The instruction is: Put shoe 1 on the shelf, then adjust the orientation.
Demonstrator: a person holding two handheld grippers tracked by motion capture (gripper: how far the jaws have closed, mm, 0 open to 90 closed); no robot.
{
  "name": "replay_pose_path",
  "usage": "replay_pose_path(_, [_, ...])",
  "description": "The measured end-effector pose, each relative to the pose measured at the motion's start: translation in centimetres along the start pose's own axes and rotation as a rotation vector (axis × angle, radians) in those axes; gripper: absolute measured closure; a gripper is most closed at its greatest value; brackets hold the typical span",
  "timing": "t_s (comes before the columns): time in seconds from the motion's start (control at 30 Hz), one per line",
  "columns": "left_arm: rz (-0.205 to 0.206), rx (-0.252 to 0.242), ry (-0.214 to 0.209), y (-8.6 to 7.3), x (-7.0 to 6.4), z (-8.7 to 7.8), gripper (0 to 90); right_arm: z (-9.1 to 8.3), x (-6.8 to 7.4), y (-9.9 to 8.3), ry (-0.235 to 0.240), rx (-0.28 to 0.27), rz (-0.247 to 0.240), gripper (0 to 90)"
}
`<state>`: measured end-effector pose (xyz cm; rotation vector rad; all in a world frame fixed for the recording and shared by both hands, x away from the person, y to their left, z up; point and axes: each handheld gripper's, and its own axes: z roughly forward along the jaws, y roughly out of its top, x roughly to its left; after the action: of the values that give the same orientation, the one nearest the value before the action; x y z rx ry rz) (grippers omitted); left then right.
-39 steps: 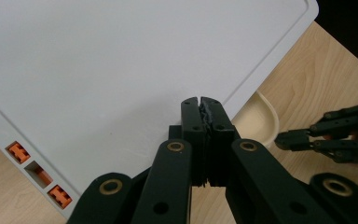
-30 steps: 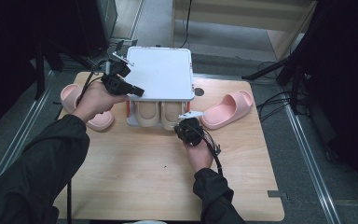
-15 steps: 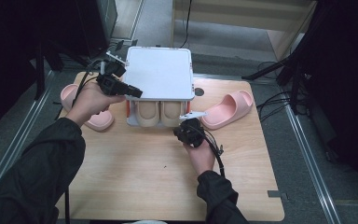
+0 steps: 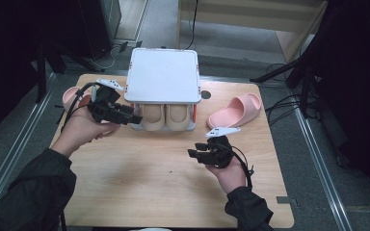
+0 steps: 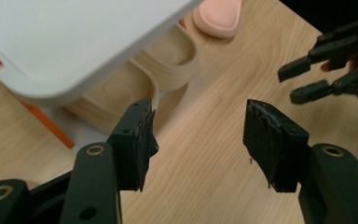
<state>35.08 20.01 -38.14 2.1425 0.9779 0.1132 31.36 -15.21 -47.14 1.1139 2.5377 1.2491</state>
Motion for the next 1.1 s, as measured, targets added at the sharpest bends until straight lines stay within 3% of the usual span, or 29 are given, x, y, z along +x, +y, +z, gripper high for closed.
replay_pose_path(0.07, [-0.014,-0.008,0.007,-1.1,-0.1,0.1,41.5,-0.3,-0.3,-0.6,-0.016,-0.002,0.002,56.8])
replay_pose_path(0.2, [-0.043,-0.013,0.02,-3.0,0.0,0.4,42.0,-0.7,-0.9,-1.4,-0.001,0.002,0.016,54.8])
replay_pose_path(0.47, [-0.099,-0.007,0.036,-6.5,1.3,1.4,44.3,-1.9,-1.4,-1.7,-0.008,-0.026,0.014,51.3])
replay_pose_path(0.77, [-0.196,-0.004,0.081,-9.0,3.4,1.1,55.3,-2.7,-2.3,-1.5,-0.022,-0.058,0.046,50.1])
replay_pose_path(1.1, [-0.257,-0.023,0.117,-10.3,6.2,0.6,63.6,-2.0,-2.4,-1.2,-0.017,-0.044,0.044,49.5])
